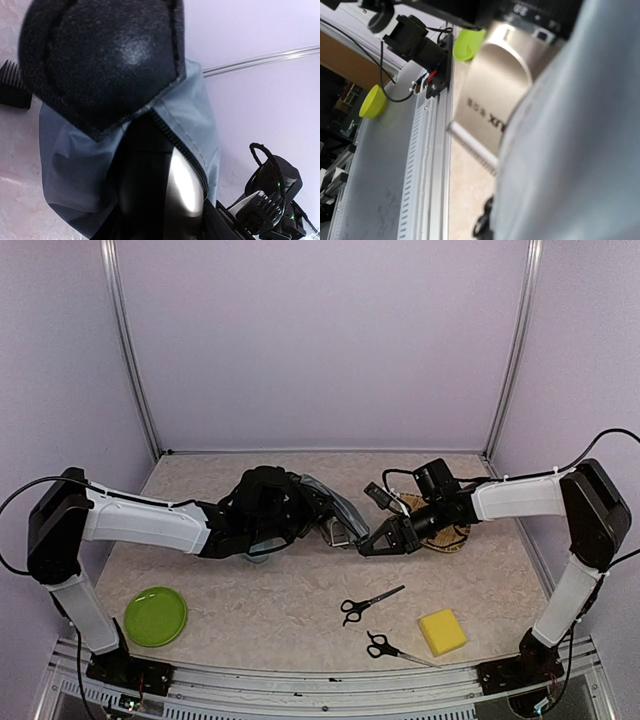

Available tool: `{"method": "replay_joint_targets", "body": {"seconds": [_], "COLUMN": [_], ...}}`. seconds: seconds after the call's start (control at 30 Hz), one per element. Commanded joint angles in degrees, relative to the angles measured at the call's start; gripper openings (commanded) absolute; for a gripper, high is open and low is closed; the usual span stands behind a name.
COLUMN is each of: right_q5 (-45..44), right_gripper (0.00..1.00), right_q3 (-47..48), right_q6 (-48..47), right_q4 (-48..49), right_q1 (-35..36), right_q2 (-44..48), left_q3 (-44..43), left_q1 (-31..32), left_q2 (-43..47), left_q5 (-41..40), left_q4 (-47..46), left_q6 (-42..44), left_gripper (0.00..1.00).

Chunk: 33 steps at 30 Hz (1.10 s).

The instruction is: Sort the hair-cutting tools

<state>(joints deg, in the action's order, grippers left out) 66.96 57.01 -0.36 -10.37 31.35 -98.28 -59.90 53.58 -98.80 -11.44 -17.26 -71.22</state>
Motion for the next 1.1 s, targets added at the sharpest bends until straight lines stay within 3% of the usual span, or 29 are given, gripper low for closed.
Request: {"method": "replay_joint_targets", "body": {"seconds": [0.0,0.23,0.37,0.53,0.67,0.83,1.07], "right_q5": [0.8,-1.5,-3.5,-4.6,-3.8,-6.0,-14.9], "right_gripper": [0.0,0.0,0.0,0.0,0.0,0.0,0.0], "right_q3": [-0.8,0.0,0.1,-2.7,-3.8,-2.7,-0.6], "right_q6": [-1.0,-4.5,-13.1,-18.9,-19.6,-19.2,-21.3], "right_q4": [-1.8,-7.1,-15.0,-19.3,-19.5,-20.8,-25.0], "right_q1": [0.9,0.8,0.8,0.5,0.1,-2.3,-4.7], "right_q2": [1.5,2.6,2.9,2.2,2.4,1.3,-0.6], "left_q3": [-0.1,-4.4,-4.7,-3.5,-4.6,-10.7,-12.2], "left_q1": [-2.3,-2.3,-1.4,0.6,2.2,3.9,3.4], "left_q2": [1.8,0.9,-1.1,-4.4,-10.5,-17.7,-17.3], "left_q5": [-2.2,0.8,2.0,2.4,5.0,7.8,7.1], "left_q4": [-8.6,-2.0,0.8,-3.2,-7.1,-5.9,3.3], "left_q6": [-1.4,-0.1,-0.5,-1.7,-6.3,-7.1,-0.9], "left_gripper": [0.0,0.0,0.1,0.2,0.15,0.3,0.53]}}
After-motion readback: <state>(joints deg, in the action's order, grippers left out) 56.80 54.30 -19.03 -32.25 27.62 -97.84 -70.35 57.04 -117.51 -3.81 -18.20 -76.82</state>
